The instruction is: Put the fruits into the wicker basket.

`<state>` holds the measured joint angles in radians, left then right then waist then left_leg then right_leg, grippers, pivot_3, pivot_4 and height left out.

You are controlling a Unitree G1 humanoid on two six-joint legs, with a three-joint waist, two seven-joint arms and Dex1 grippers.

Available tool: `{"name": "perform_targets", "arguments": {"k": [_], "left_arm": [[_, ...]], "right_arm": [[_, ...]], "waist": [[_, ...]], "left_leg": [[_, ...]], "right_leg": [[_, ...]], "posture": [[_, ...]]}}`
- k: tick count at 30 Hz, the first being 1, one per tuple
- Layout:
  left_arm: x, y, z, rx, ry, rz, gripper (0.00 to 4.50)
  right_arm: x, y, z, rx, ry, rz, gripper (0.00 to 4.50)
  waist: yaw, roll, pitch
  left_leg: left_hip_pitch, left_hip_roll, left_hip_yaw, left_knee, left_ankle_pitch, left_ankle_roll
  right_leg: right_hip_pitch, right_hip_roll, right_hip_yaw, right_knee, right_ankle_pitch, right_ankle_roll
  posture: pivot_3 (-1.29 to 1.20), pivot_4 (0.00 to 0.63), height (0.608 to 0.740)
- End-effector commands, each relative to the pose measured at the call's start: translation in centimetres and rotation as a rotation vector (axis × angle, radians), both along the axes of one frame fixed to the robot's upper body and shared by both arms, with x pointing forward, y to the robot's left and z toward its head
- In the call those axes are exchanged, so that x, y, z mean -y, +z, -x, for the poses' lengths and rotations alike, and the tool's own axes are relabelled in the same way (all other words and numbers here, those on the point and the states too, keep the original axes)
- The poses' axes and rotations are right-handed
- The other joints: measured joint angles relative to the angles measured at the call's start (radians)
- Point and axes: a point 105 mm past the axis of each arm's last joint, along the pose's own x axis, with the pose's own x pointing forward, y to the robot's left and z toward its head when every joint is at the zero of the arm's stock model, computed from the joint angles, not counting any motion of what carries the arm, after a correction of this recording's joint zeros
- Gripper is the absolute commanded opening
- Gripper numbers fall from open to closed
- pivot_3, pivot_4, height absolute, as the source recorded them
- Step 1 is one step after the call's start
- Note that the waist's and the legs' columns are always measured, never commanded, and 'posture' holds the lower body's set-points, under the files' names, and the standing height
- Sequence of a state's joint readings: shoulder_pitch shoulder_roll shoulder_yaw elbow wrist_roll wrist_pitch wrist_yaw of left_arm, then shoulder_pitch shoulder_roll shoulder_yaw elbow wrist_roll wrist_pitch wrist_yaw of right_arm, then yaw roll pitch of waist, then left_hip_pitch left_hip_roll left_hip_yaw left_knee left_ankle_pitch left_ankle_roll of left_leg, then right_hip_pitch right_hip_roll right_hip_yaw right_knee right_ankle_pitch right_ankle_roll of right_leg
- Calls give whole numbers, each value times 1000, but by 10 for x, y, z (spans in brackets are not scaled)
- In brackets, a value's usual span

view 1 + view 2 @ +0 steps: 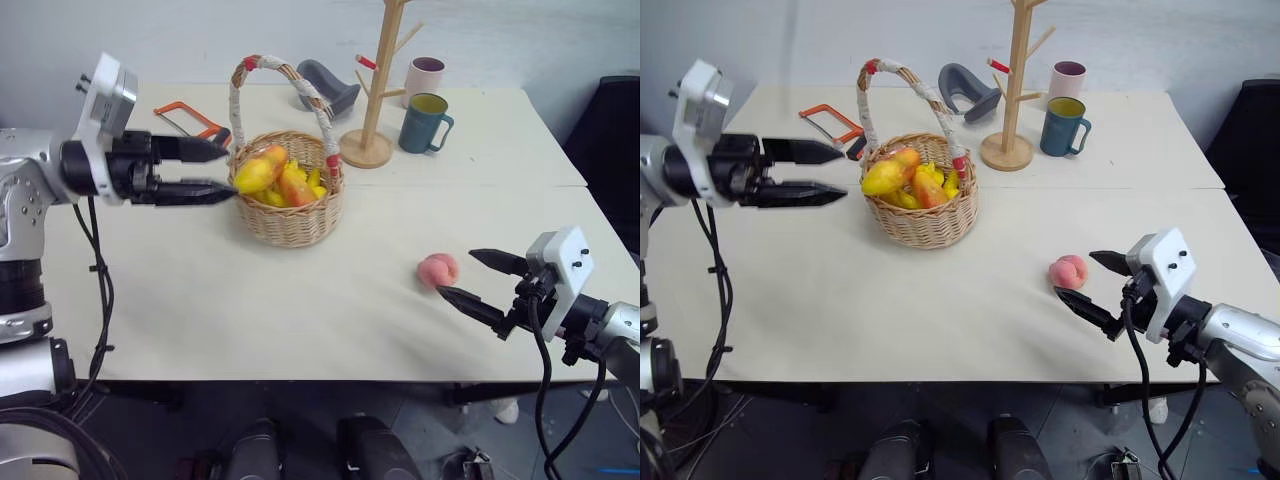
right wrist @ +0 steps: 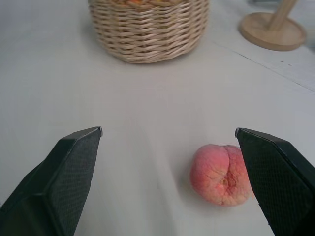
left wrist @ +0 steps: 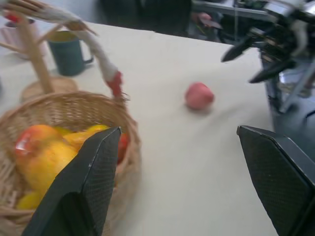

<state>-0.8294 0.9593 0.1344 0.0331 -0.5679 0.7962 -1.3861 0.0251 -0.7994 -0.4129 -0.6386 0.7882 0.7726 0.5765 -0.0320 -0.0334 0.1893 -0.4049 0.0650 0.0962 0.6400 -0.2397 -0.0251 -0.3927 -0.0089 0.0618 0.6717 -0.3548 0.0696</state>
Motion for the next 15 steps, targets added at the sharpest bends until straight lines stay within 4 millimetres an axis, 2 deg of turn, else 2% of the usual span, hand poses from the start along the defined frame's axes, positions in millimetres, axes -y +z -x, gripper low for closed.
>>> {"name": "perform_targets", "arguments": {"k": [1,5,8,11,15], "left_arm": [[13,4,21,48,-118,-34,3968],[22,1,24,61,-136,-25,3968],[25,-1,22,76,-121,-24,3968],[26,-1,21,84,-117,-19,3968],[28,3,22,97,-117,-4,3968]], "right_arm": [[2,-5,-19,21,-90,-8,4500],[9,-20,-47,7,-222,-39,4500],[4,-34,-57,-30,-232,-25,4500],[9,-47,-68,-65,-283,-1,4500],[3,-59,-69,-109,-244,14,4500]], "waist": [[1,-1,-1],[1,-1,-1],[1,-1,0],[-1,-1,0],[-2,0,0]], "left_leg": [[0,0,0,0,0,1],[-1,-1,0,3,-4,7],[-1,0,0,3,-5,7],[-1,0,0,3,-5,7],[-1,0,0,2,-5,7]], "right_leg": [[0,0,0,0,0,0],[0,-1,0,0,0,0],[-1,0,0,1,0,-1],[-1,1,0,1,-1,-1],[-2,1,0,1,-1,-1]], "posture": [[0,150,740],[0,150,740],[0,150,740],[0,150,740],[0,150,740]]}}
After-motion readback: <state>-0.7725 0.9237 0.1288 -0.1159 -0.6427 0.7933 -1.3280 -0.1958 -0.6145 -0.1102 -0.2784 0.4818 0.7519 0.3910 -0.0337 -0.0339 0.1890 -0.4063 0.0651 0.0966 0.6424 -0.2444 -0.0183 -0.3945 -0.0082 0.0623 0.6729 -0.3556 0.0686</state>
